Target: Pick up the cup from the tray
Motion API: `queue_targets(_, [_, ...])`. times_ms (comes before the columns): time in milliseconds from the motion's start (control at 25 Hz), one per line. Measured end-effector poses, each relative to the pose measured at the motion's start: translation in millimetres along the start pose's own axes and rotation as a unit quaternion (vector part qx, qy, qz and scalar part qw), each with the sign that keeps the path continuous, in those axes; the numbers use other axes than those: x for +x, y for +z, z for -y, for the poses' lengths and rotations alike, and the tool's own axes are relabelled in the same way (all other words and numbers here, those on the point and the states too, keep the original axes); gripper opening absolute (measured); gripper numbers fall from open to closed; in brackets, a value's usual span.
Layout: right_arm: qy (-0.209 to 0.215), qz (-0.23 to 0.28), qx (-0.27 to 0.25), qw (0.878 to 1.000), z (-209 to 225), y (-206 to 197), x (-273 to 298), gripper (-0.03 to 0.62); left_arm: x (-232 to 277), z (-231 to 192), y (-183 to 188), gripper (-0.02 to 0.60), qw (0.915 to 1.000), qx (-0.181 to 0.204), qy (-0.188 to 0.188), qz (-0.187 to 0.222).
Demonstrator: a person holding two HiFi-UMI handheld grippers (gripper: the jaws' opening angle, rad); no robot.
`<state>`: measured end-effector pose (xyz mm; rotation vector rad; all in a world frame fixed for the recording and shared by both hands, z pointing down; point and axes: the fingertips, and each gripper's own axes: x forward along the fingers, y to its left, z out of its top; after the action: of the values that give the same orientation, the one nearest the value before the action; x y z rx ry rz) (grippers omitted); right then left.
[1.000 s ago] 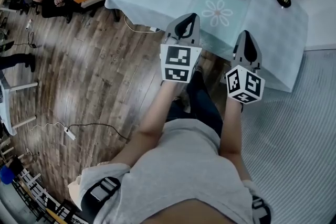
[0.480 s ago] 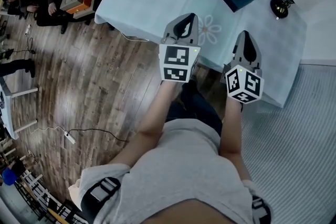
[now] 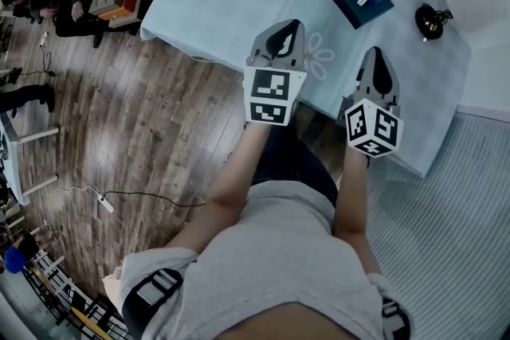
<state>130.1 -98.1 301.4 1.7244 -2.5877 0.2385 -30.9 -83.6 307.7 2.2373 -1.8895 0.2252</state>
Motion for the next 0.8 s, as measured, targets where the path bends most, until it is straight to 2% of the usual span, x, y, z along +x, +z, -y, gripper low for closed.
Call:
queue_targets(280, [-0.011,-0.012,0.003,1.000,4.4,-8.8,27.0,0.008,29.8,-16.1,-2.2,0.003,0.9999,-0.005,-0.005,-0.008])
queue_targets(800, [-0.073,-0.024,0.013,0.997,27.9,-11.1,107.6,0.008,111.0,-46.2,18.5,0.003,0.9986,0.013,-0.050,-0.013])
